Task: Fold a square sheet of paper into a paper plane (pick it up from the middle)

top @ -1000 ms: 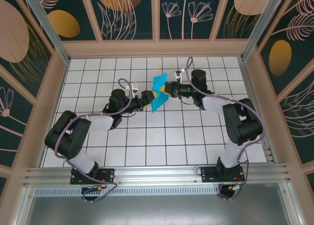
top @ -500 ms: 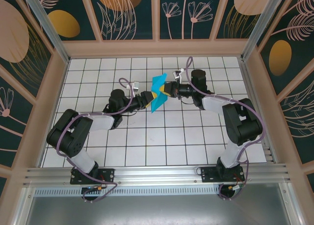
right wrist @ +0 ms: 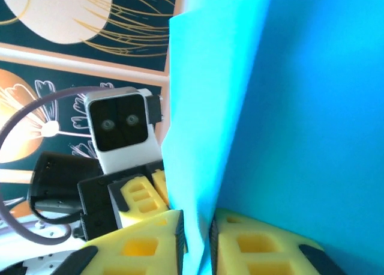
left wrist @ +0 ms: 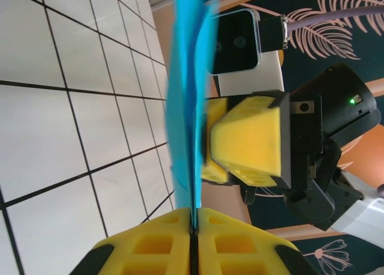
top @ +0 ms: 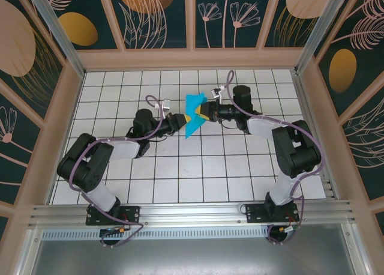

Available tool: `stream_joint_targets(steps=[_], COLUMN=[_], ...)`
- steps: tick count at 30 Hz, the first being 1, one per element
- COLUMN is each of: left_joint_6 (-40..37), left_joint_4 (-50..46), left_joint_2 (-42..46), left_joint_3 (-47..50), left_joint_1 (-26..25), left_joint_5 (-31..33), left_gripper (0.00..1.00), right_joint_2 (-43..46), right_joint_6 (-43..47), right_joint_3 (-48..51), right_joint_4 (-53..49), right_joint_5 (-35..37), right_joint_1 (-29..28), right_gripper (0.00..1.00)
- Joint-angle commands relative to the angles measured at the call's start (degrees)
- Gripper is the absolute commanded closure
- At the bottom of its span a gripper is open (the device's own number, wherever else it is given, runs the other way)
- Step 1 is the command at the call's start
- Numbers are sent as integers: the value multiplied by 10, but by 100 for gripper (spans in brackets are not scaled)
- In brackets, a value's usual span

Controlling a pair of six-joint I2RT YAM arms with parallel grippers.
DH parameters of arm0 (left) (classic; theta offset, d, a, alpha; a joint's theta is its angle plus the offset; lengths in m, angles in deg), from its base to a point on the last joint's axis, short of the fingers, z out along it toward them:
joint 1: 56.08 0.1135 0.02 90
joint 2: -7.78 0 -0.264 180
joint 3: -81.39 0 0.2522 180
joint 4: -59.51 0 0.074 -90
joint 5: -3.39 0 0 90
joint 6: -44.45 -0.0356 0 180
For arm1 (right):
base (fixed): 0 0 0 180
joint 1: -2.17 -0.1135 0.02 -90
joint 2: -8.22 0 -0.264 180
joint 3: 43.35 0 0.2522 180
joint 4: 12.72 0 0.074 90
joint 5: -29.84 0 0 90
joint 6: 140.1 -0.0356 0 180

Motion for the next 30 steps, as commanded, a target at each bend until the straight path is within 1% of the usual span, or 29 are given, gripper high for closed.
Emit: stream_joint_targets(steps=[1, 3, 5, 7, 9, 12, 16, 19, 21, 23, 30], left_joint_6=[-58, -102, -162, -223, -268, -307, -318, -311, -307, -299, -283], left_joint_4=[-75, -158, -282, -426, -540, -667, -785, -862, -895, -918, -937], left_joint_2=[19, 32, 45, 57, 63, 61, 44, 16, -8, -44, -160], left_joint_3=[-19, -34, -61, -102, -141, -198, -264, -313, -342, -364, -438], left_joint_1=[1, 2, 1, -1, -11, -29, -53, -71, -84, -93, -117], left_joint_5=[22, 52, 102, 191, 289, 432, 601, 700, 741, 760, 744], left_gripper=[92, 93, 93, 94, 95, 95, 96, 96, 96, 96, 98], right_joint_2=[27, 42, 59, 83, 103, 126, 137, 138, 138, 137, 137], right_joint_6=[104, 140, 163, 165, 163, 154, 150, 143, 135, 128, 117], right_joint_3=[-30, -37, -39, -22, -1, 26, 45, 58, 64, 70, 80], right_joint_4=[-132, -188, -235, -252, -245, -235, -230, -226, -223, -218, -221], right_joint_5=[62, 120, 200, 302, 355, 407, 441, 452, 454, 454, 466], right_joint_1=[10, 16, 18, 19, 20, 20, 21, 24, 28, 30, 35], right_gripper=[62, 54, 47, 41, 38, 34, 30, 28, 27, 27, 27])
